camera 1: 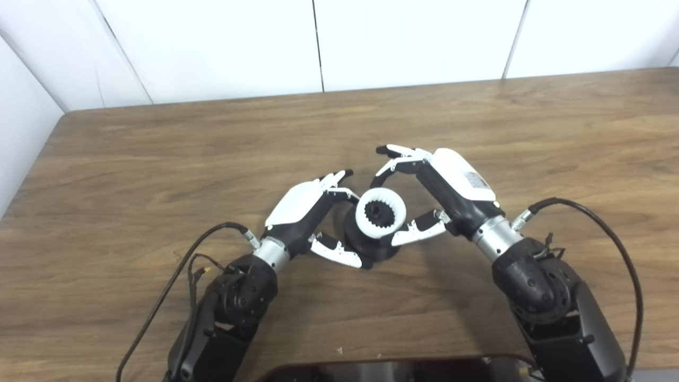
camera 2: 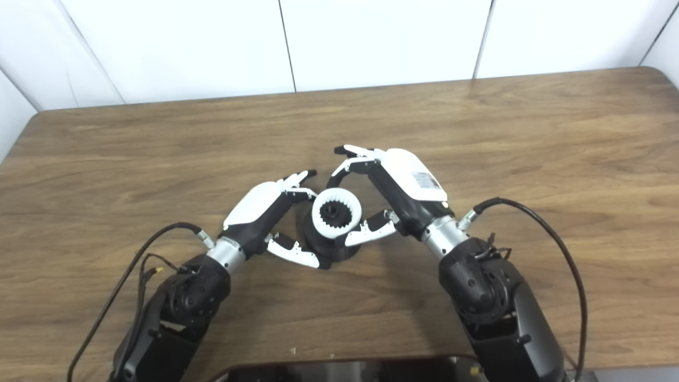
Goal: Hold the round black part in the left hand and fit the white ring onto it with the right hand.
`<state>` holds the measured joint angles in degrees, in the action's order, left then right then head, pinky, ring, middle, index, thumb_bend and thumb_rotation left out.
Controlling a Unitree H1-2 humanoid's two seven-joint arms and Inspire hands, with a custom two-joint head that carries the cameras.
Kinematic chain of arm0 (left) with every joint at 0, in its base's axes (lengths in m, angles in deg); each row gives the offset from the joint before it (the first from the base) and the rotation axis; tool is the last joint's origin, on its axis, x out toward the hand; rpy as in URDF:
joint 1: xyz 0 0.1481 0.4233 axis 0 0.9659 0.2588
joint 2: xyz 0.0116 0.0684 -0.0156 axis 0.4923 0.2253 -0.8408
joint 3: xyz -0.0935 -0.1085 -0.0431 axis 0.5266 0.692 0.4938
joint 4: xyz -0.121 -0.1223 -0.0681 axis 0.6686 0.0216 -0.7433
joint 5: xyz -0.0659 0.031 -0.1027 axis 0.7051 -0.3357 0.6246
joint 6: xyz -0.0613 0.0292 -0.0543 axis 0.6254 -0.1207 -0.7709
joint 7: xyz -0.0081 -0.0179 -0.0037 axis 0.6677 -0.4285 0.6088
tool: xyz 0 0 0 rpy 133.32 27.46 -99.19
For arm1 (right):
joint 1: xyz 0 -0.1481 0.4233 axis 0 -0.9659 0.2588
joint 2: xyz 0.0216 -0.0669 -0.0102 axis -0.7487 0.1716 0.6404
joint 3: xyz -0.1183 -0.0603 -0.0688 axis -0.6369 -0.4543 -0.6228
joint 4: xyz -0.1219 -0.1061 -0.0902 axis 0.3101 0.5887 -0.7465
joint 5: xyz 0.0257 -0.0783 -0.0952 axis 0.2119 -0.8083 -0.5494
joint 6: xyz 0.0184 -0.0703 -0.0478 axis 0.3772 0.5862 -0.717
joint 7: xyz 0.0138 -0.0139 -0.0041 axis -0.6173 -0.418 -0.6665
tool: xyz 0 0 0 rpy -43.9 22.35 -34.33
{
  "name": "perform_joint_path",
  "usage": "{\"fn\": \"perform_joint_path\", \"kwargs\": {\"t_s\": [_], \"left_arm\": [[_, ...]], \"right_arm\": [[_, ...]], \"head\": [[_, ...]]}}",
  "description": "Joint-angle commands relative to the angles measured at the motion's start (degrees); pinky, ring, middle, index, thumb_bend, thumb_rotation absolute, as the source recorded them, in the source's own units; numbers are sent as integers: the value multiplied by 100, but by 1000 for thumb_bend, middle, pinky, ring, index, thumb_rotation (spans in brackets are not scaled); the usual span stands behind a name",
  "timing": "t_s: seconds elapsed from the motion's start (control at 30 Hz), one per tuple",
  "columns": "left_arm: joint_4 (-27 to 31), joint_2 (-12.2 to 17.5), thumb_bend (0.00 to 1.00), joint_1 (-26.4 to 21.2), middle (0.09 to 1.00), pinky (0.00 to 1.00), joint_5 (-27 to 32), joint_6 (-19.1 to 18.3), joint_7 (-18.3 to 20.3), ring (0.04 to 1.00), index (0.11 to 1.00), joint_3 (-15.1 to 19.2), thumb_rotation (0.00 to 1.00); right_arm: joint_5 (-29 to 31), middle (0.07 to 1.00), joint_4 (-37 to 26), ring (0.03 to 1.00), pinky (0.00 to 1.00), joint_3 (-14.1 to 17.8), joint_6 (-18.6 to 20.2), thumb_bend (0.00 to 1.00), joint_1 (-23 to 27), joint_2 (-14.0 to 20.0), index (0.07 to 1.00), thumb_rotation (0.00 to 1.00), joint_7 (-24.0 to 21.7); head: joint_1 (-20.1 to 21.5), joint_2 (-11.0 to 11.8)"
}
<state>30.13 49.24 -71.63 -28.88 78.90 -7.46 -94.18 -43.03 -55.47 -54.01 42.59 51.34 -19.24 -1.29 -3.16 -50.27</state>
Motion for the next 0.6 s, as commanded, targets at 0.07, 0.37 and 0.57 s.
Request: {"fn": "perform_joint_path", "kwargs": {"t_s": [0.07,0.37,0.57], "left_arm": [[193,-44,993,-194,1000,1000,46,79,-66,1000,615,14,357],[167,-63,991,-196,1000,1000,-13,81,-95,1000,607,-25,358],[219,-82,987,-201,1000,1000,-110,0,-65,1000,608,-64,358]], "right_arm": [[-14,878,56,865,913,-66,-173,519,142,-11,495,156,74],[-94,877,178,864,893,-178,-192,520,284,-15,495,154,96],[-222,881,198,862,894,-282,-142,520,521,32,495,155,-32]], "head": [[-16,-6],[-85,-19],[-80,-24]]}}
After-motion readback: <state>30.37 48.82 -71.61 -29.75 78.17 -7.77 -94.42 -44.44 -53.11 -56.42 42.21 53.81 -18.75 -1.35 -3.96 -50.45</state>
